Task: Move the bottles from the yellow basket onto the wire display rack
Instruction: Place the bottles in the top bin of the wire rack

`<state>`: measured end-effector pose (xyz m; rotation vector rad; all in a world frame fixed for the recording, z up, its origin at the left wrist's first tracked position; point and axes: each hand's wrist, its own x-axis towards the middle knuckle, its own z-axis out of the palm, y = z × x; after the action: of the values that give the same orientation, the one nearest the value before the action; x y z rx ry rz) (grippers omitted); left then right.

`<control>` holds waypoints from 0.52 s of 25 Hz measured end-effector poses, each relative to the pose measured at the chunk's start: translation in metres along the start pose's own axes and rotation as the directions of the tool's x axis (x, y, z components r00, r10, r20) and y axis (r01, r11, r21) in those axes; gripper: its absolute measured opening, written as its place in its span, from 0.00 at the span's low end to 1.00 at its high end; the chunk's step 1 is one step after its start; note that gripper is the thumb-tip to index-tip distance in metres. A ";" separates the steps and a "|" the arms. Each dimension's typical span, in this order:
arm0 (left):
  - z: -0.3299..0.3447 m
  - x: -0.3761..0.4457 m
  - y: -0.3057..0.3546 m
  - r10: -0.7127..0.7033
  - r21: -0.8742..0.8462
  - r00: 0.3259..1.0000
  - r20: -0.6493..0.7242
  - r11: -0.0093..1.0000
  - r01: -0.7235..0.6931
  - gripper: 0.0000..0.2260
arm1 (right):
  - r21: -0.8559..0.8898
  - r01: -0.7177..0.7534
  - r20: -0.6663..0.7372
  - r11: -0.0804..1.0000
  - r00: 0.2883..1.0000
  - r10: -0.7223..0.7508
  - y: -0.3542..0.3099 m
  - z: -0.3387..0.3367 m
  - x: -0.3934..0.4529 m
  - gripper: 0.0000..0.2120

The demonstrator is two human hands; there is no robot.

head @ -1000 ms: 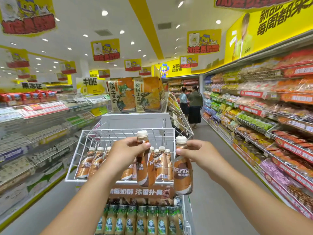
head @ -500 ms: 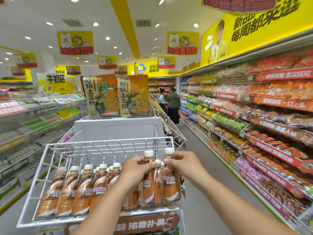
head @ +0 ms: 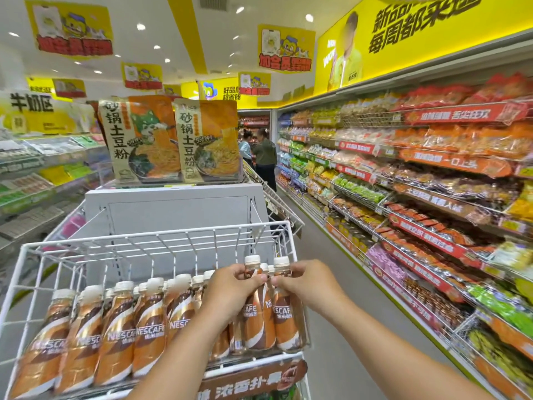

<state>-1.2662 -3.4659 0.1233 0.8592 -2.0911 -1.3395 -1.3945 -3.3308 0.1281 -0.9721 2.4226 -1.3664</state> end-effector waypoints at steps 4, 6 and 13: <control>0.003 0.004 -0.009 -0.020 -0.016 0.999 0.050 1.000 0.021 0.34 | -0.239 0.043 -0.108 0.970 0.992 -0.071 0.006 0.006 -0.005 0.16; 0.005 0.006 -0.012 -0.006 -0.028 0.999 0.043 1.000 0.007 0.36 | -0.371 0.072 -0.158 0.926 0.978 -0.139 0.012 0.011 -0.009 0.25; 0.005 0.000 -0.019 0.139 0.011 0.990 -0.016 0.990 -0.139 0.36 | -0.473 0.186 -0.191 0.861 0.933 -0.306 0.020 0.020 -0.021 0.30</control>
<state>-1.2652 -3.4687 0.1036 0.7118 -2.1047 -1.2458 -1.3784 -3.3240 0.0976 -1.3255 2.9875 -1.0738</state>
